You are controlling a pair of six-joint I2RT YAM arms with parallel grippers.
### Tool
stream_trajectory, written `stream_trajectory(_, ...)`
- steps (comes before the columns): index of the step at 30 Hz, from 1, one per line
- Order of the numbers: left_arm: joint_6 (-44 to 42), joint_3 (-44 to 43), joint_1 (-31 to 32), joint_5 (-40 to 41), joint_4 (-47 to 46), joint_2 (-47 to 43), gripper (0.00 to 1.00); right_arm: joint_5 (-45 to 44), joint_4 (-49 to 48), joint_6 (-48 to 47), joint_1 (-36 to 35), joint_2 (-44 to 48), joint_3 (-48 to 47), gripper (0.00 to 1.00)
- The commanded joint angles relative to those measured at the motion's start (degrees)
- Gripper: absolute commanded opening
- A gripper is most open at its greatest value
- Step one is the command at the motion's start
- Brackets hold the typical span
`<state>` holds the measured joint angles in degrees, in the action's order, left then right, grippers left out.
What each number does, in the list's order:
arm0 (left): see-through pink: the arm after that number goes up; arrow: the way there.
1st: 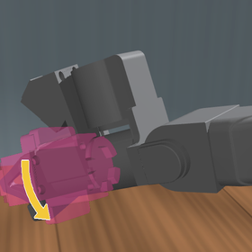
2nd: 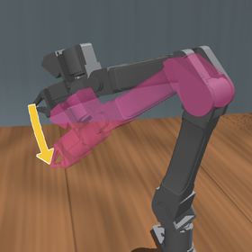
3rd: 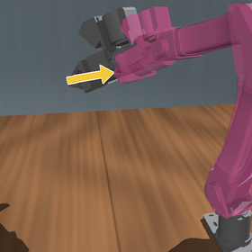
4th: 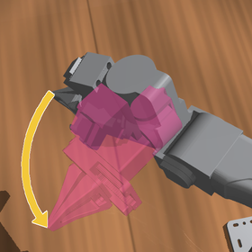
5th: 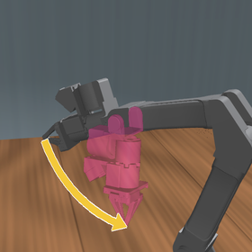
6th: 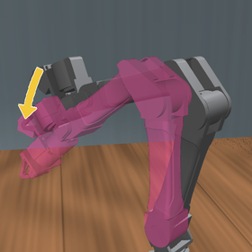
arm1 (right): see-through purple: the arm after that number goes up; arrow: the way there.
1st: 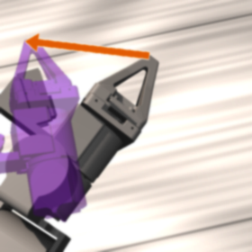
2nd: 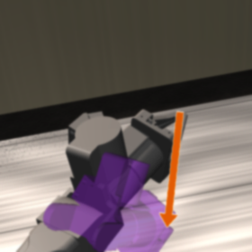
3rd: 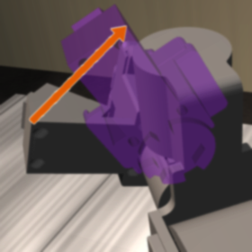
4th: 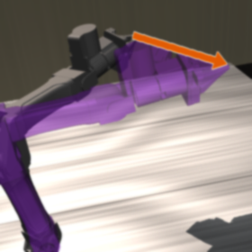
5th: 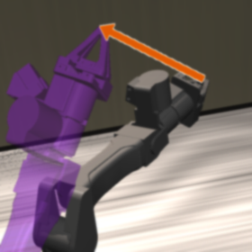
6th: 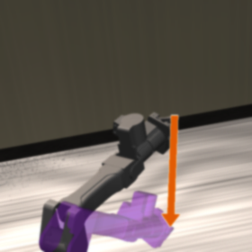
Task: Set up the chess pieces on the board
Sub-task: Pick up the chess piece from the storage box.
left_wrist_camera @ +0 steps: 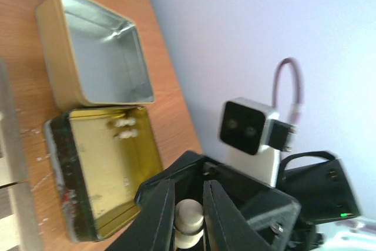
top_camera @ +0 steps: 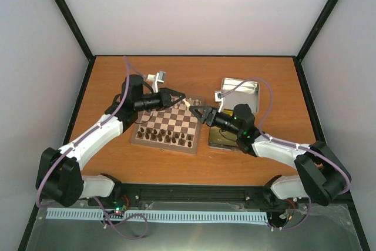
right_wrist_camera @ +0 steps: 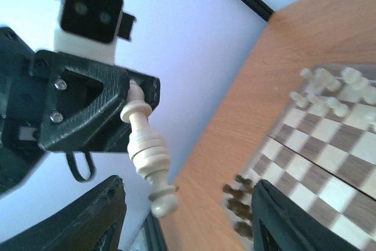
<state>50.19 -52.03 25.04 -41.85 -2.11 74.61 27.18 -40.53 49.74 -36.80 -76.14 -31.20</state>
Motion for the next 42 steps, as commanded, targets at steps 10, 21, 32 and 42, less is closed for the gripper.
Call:
stream_trajectory(10,18.97,2.12,0.19,-1.65,-14.83,-3.76,0.01,1.30,-37.17,23.92,-0.21,-5.67,3.62,0.39)
stream_trajectory(21,19.84,2.02,0.19,-0.14,-16.43,-2.63,0.01,1.23,-32.34,22.69,-0.38,-4.87,3.65,0.27)
stream_trajectory(32,19.61,2.59,0.18,-0.52,-16.37,-2.79,0.01,-0.12,-28.38,21.69,-0.38,-4.52,1.76,0.16)
stream_trajectory(42,18.77,3.24,0.19,0.01,-15.39,-2.98,0.00,0.64,-25.35,20.01,-0.38,-2.12,1.21,0.11)
